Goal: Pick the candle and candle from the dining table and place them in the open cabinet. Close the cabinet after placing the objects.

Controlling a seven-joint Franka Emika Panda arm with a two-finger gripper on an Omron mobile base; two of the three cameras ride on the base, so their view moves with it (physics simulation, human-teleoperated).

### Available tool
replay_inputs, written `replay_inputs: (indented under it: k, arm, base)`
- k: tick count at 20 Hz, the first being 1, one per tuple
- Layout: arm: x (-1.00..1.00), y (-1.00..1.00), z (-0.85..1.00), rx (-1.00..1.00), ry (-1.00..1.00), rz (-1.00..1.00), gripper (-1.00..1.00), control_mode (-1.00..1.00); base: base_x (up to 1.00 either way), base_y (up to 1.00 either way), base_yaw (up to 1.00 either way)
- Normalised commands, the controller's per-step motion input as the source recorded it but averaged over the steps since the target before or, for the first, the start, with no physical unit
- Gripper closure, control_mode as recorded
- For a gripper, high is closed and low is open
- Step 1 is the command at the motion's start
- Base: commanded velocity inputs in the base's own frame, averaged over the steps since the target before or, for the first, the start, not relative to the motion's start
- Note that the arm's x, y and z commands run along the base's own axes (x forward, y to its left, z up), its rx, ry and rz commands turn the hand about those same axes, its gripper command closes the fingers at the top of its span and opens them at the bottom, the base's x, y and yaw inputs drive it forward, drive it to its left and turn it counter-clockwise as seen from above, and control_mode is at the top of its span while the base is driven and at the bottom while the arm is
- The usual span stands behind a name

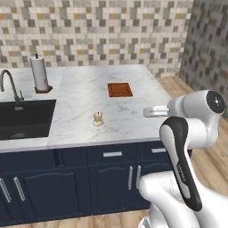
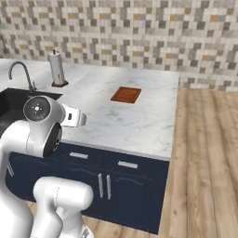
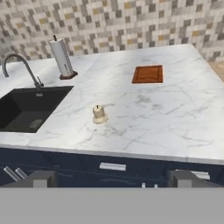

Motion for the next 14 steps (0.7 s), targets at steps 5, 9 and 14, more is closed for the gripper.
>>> replay_inputs:
  k: [5,9,14]
  arm:
    - [0.00,0.00,0.00,0.00,0.00,0.00,-1.00,1.00]
    - [0.00,0.00,0.00,0.00,0.00,0.00,-1.00,1.00]
    - [0.00,0.00,0.00,0.00,0.00,0.00,-1.00,1.00]
  base:
    - [0.48,0.32,0.15]
    - [0.35,0.27,0.09]
    - [0.21,0.24,0.00]
